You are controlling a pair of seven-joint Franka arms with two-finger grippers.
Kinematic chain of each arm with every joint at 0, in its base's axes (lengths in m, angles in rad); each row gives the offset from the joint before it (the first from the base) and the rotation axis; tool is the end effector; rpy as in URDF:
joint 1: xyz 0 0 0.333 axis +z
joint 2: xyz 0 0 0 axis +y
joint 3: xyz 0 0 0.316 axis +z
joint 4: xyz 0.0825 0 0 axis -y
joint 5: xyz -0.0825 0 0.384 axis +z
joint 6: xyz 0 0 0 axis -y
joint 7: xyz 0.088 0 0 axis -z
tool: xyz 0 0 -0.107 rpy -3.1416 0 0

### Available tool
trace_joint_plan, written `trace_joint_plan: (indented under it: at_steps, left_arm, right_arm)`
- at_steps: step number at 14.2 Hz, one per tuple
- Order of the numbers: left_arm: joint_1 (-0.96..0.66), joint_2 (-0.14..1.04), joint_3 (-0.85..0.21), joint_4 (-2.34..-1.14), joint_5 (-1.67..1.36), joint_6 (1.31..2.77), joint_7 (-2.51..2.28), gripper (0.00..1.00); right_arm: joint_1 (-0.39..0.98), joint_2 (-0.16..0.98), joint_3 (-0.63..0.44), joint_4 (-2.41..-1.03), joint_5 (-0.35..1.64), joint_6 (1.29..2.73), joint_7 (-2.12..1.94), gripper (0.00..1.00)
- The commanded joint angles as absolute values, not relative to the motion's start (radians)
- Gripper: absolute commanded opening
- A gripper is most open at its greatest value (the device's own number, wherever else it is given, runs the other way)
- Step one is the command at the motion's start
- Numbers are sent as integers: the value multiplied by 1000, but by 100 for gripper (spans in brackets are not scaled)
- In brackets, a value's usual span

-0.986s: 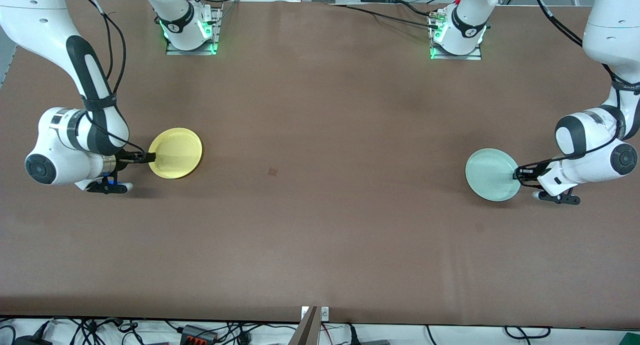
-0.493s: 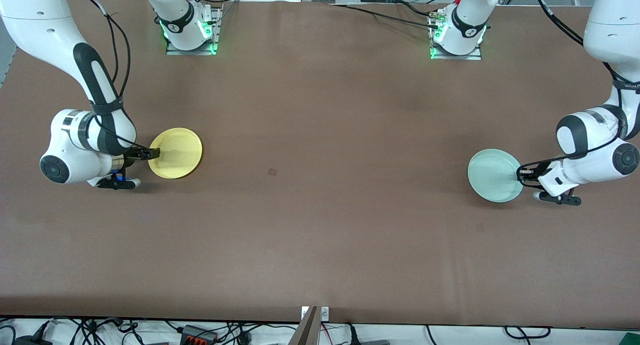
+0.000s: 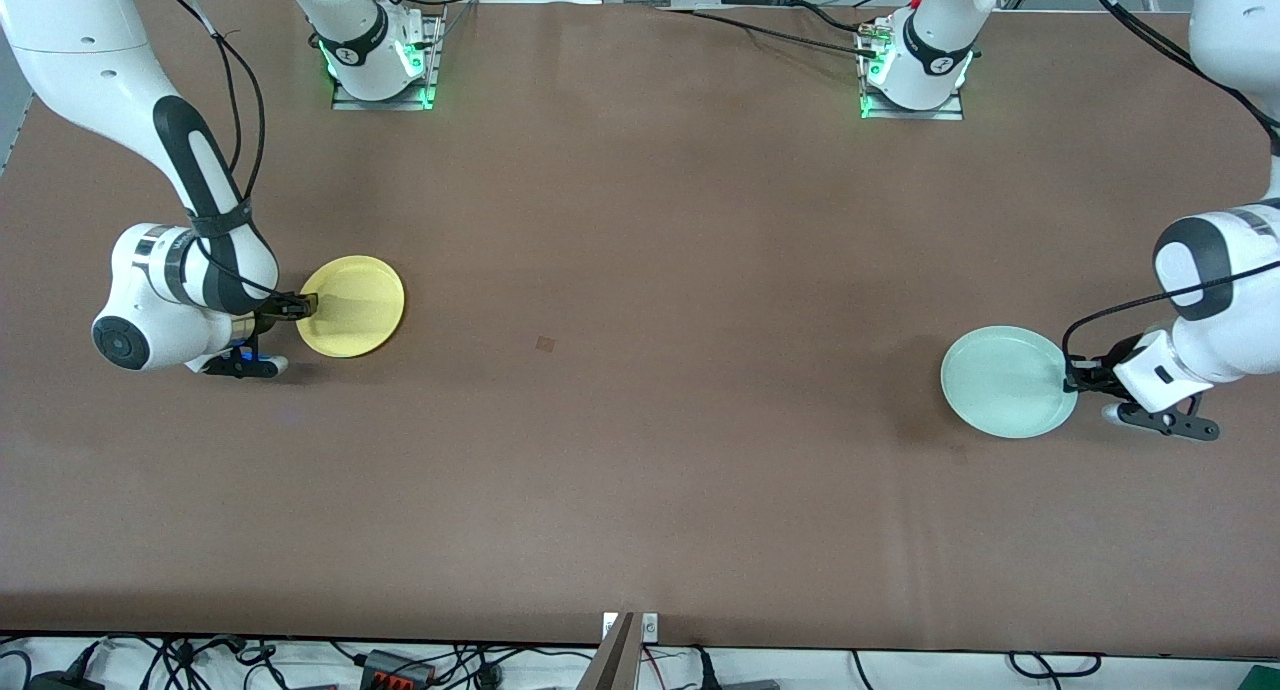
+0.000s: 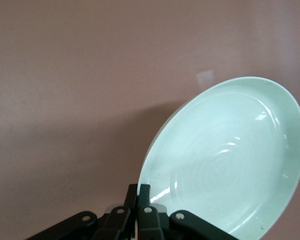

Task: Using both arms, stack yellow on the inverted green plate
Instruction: 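Lift and flip the green plate with the left gripper, setting it upside down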

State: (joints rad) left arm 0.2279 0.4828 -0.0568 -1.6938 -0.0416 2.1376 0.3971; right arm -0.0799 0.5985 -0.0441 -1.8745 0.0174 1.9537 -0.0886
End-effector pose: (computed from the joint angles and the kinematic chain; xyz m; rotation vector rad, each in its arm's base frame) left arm 0.6561 0.1154 0.3139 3.0571 -0.3021 -0.0304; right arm 0.5681 -0.0695 0.1611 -2.9954 0.0676 0.7923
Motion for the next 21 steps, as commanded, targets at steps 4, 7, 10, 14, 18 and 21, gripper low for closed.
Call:
trace_joint_plan:
  at_steps: [4,7,10,14,18,21]
  left_arm:
    - [28,483,-60,-1496,224,1870,88,1]
    - [-140,485,-58,-1453,369,1734,-142,1]
    - [-335,494,-58,-1451,567,1568,-484,1]
    - [-515,552,-54,-1451,702,1456,-736,1]
    - [-690,662,-48,-1451,845,1349,-951,1]
    - [-755,709,-46,-1440,887,1327,-1021,1]
  right_arm:
    - [-92,589,-29,-1862,34,1919,-113,0]
    - [-98,555,-28,-1826,77,1846,-169,0]
    - [-107,545,-28,-1770,80,1752,-175,0]
    - [-98,489,-26,-1721,92,1689,-175,0]
    - [-94,492,-26,-1652,201,1647,-222,0]
    - [-83,492,-26,-1629,201,1647,-218,0]
